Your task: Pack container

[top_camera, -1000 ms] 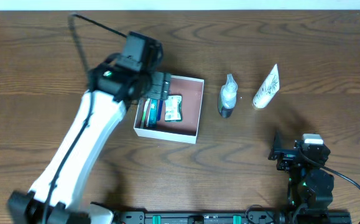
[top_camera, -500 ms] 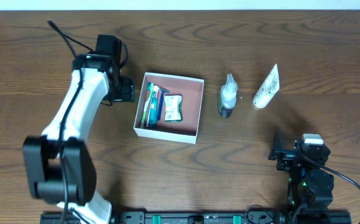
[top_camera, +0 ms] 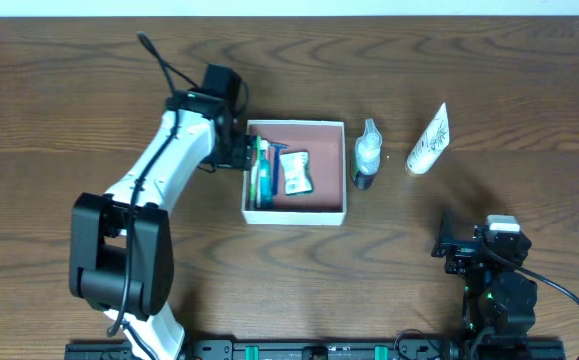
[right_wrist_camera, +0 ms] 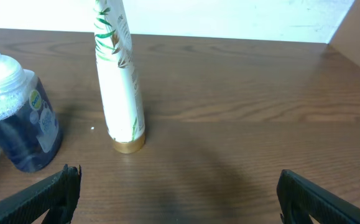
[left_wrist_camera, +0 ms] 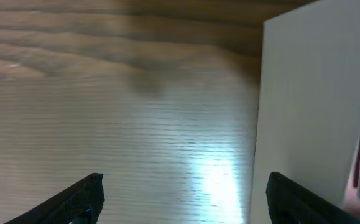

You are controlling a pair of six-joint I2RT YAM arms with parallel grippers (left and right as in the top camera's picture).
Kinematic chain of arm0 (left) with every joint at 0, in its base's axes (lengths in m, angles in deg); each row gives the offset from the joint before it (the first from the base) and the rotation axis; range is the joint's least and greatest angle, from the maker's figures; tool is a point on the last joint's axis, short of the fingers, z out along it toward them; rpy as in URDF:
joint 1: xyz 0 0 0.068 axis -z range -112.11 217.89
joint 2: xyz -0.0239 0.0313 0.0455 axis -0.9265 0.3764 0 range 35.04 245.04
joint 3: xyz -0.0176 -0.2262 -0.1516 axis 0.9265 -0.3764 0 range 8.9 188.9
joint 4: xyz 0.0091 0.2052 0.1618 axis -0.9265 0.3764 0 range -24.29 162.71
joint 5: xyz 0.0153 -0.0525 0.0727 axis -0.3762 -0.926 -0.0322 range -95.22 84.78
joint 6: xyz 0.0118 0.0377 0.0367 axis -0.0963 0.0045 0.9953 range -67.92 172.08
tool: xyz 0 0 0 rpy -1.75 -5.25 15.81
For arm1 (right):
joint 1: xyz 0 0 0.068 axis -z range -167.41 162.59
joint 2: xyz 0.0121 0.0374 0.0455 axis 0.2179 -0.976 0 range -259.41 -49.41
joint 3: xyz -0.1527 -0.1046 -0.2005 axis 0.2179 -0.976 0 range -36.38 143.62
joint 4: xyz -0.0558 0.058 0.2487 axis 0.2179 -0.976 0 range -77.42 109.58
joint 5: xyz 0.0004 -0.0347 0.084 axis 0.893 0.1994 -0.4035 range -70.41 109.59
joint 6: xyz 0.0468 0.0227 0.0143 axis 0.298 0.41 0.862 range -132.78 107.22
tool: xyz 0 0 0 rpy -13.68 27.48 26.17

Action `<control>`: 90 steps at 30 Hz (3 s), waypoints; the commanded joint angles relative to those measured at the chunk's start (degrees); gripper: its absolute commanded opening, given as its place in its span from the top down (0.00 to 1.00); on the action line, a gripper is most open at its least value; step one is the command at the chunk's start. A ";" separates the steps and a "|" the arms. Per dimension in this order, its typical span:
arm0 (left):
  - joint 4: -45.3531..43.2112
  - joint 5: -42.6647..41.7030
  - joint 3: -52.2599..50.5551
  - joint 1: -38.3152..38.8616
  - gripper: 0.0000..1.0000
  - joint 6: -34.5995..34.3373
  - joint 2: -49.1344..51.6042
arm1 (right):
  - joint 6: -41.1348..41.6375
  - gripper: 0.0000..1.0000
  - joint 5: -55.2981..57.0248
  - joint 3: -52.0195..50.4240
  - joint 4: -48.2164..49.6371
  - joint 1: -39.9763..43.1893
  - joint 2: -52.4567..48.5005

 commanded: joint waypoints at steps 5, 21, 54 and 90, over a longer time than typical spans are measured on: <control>0.79 0.96 0.28 0.07 0.16 -0.52 0.04 | 2.67 0.01 -1.86 -0.15 0.94 0.35 0.31; 2.80 0.96 0.28 -16.41 0.02 -0.52 -2.58 | 25.07 0.01 -25.83 2.86 9.22 0.35 -0.59; 2.73 0.92 0.28 -25.14 0.02 -0.52 -2.58 | 8.15 0.06 -10.05 82.31 -34.95 -0.07 -88.59; 2.73 0.94 0.28 -25.14 0.02 -0.52 -2.58 | 13.99 0.99 -8.17 90.09 -46.21 -9.20 -67.28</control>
